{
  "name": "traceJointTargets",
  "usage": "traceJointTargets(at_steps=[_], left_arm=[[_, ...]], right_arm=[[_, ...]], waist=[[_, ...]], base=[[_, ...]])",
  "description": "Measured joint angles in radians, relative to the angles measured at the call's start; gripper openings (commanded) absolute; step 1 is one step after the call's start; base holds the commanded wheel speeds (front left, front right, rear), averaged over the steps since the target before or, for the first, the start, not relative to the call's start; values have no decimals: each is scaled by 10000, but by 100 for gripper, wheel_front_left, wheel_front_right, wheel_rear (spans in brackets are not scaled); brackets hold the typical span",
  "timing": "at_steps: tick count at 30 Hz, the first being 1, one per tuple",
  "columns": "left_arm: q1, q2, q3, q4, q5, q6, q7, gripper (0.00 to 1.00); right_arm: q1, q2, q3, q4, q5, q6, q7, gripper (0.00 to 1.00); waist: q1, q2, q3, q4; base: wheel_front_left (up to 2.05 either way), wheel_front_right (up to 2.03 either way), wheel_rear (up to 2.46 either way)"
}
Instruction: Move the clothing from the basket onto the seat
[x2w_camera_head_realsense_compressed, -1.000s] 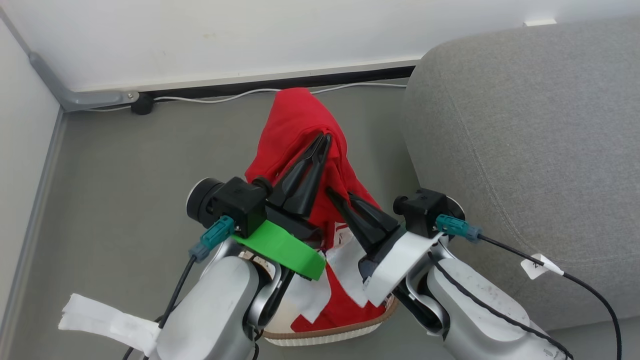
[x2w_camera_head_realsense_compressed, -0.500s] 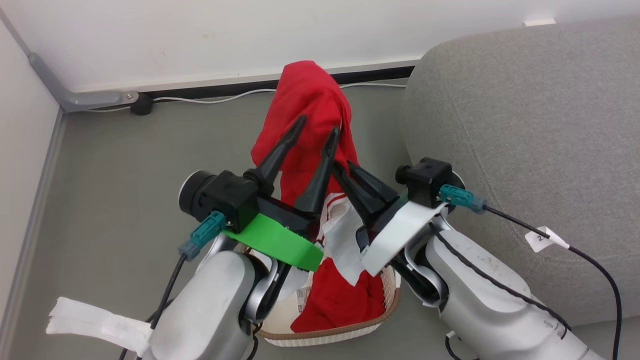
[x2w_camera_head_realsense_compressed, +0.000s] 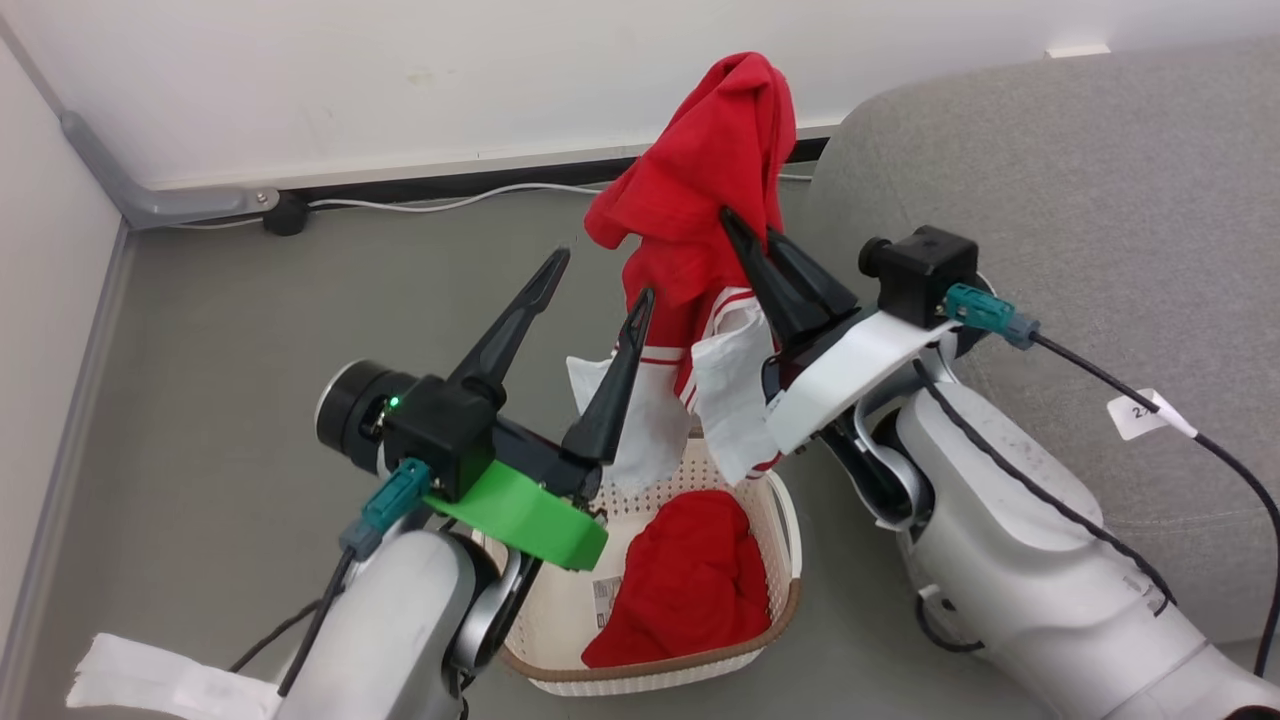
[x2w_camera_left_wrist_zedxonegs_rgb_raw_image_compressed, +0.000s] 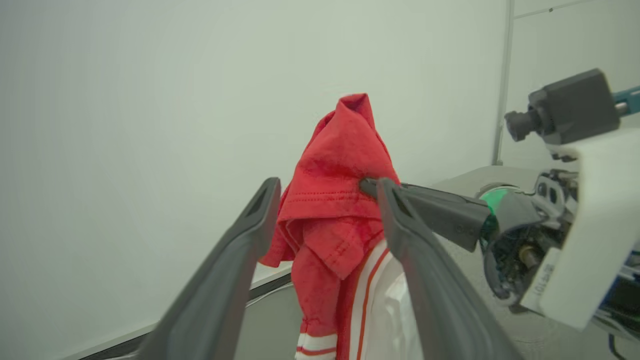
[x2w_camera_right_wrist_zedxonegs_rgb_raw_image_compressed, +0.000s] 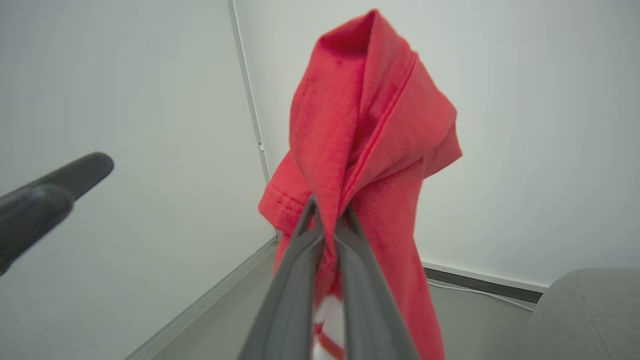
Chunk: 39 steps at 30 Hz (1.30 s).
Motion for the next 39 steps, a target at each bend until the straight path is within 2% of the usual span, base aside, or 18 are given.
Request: traceJointTargets(at_steps=[9, 20, 30, 39], left_arm=[[829, 629, -362, 96, 98, -8, 199, 100], [1269, 963, -690, -75, 178, -31, 433, 100], [1382, 1237, -794, -564, 541, -27, 654, 100], [1340, 1384, -788, -1039, 729, -17, 940, 100]], right_arm=[[-320, -497, -619, 186, -86, -132, -27, 0], [-331, -713, -1055, 88, -176, -217, -29, 0], [-189, -832, -1685, -339, -174, -451, -33, 0], [-153, -1147, -2775, -552, -121, -736, -42, 0]], waist=[[0, 0, 129, -164], [0, 0, 428, -640], [0, 0, 896, -1387], [0, 0, 1518, -2104]], base=[[0, 0, 0], [0, 0, 0], [0, 0, 0], [0, 0, 0]])
